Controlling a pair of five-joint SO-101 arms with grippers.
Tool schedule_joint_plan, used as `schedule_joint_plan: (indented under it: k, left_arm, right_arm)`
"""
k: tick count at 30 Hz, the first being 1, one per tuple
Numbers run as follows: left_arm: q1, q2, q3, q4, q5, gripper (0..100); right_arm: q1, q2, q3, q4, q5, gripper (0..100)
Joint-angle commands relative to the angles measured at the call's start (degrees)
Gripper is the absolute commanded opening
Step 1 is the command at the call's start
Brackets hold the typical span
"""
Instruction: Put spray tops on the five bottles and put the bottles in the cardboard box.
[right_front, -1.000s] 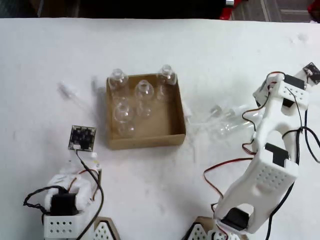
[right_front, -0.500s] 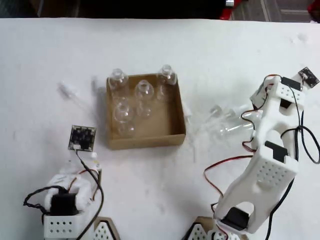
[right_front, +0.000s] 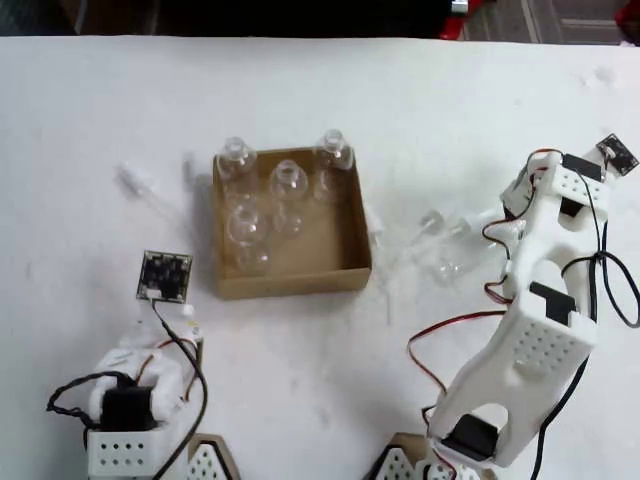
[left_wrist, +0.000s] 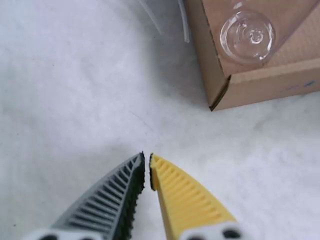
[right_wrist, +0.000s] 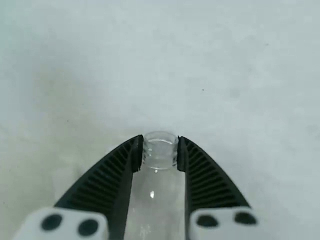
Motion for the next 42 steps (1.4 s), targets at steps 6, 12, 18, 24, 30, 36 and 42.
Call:
schedule_joint_plan:
  k: [6,12,18,24,30,36,42]
  left_arm:
    - [-0.6,-0.5,-0.2,-0.9,0.6,2]
    - [-0.6,-0.5,-0.2,-0.9,0.7,2]
    - [-0.6,-0.5,-0.2,-0.9,0.7,2]
    - [-0.6,-0.5,-0.2,-0.9,0.7,2]
    - [-0.7,-0.5,-0.2,-0.9,0.6,2]
    - [-0.7,-0.5,-0.2,-0.9,0.5,2]
    - [-0.7,-0.5,-0.2,-0.9,0.5,2]
  right_arm:
    - [2.3,-4.8,-1.2,0.4,0.1,1.7]
    - [4.9,-14.5,-1.1,2.7,0.2,1.6]
    - [5.8,-28.2,-1.1,4.5,6.3,1.6]
    - [3.7,-41.5,-0.8,8.4,10.6,1.6]
    - [-5.1,-51.9,-0.8,14.5,10.9,1.6]
    - [-14.8,-58.9,-0.7,19.6,11.1,1.6]
    - [-20.9,-61.4,-0.7,23.3,11.1,1.6]
